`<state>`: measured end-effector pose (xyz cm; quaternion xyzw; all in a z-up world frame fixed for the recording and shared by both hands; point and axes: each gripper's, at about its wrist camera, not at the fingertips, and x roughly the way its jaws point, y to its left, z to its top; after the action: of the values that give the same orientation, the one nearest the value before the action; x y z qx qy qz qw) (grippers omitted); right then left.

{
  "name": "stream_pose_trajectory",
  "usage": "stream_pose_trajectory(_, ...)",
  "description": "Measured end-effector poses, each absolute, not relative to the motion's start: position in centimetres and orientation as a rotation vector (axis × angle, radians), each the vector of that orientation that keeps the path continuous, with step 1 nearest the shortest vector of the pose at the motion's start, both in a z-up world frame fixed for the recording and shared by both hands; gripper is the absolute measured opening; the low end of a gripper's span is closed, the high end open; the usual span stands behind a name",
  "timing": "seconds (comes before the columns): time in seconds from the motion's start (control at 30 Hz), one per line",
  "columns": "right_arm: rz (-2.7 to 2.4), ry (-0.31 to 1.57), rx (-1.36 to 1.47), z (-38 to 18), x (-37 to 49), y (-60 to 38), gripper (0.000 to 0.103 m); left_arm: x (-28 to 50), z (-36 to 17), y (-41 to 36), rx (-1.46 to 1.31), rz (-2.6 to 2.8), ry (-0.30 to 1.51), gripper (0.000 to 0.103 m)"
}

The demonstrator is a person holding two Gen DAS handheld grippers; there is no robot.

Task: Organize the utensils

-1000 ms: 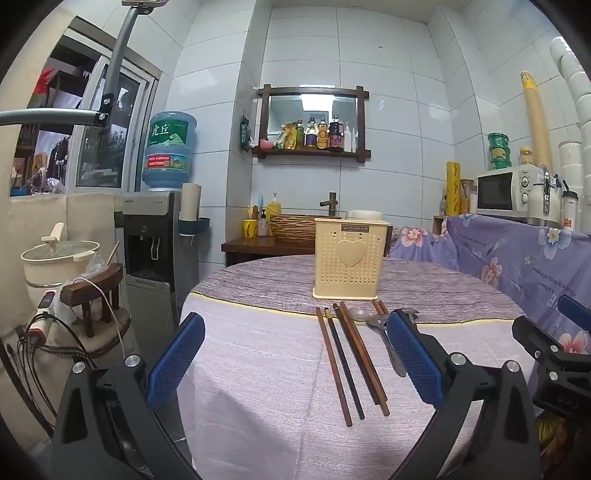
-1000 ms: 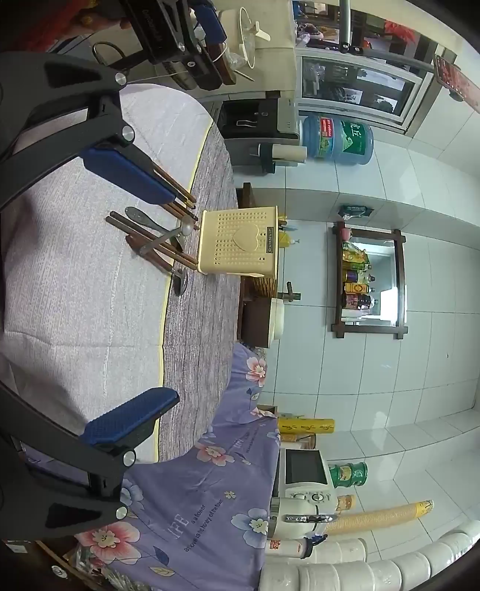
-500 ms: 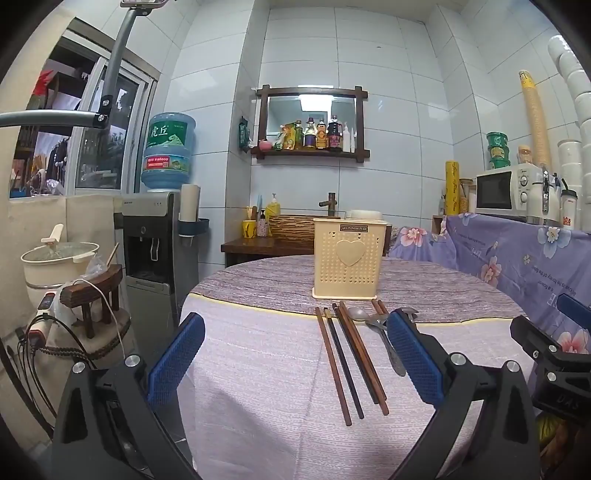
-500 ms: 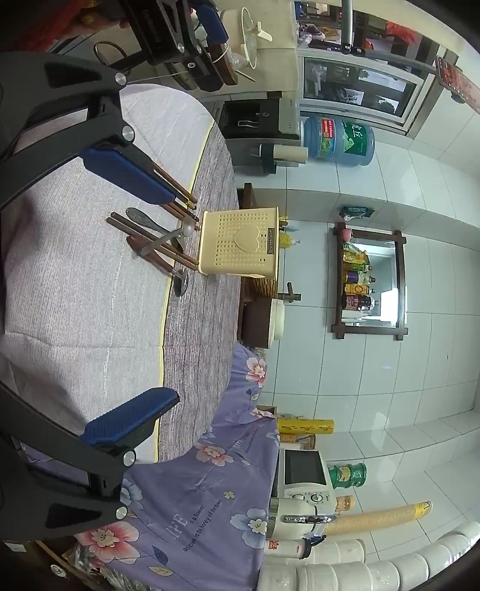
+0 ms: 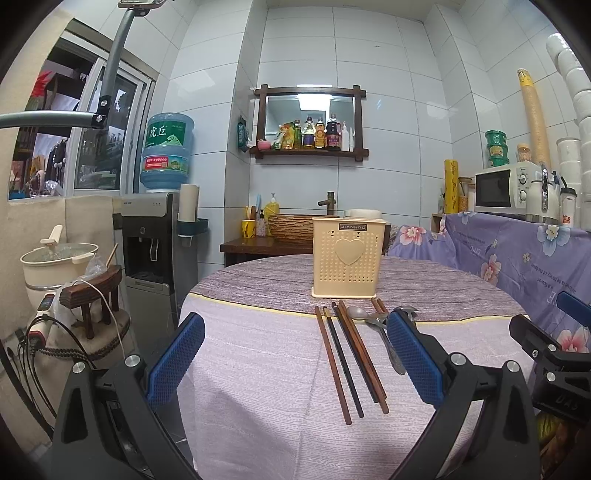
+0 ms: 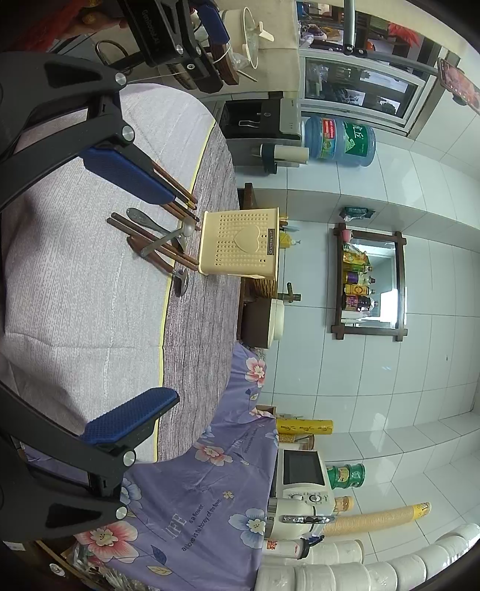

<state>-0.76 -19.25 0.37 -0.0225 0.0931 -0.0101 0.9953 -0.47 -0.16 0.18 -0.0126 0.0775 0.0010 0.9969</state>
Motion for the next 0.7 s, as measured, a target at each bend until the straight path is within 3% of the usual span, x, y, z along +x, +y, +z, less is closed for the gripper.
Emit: stream_pose_trajectory(0.7,-0.019,0.187,-0.047,0.48,-0.73,-19.12,0.097,-0.21,-0.15,-0.36,-0.021,0.003,0.159,0.098)
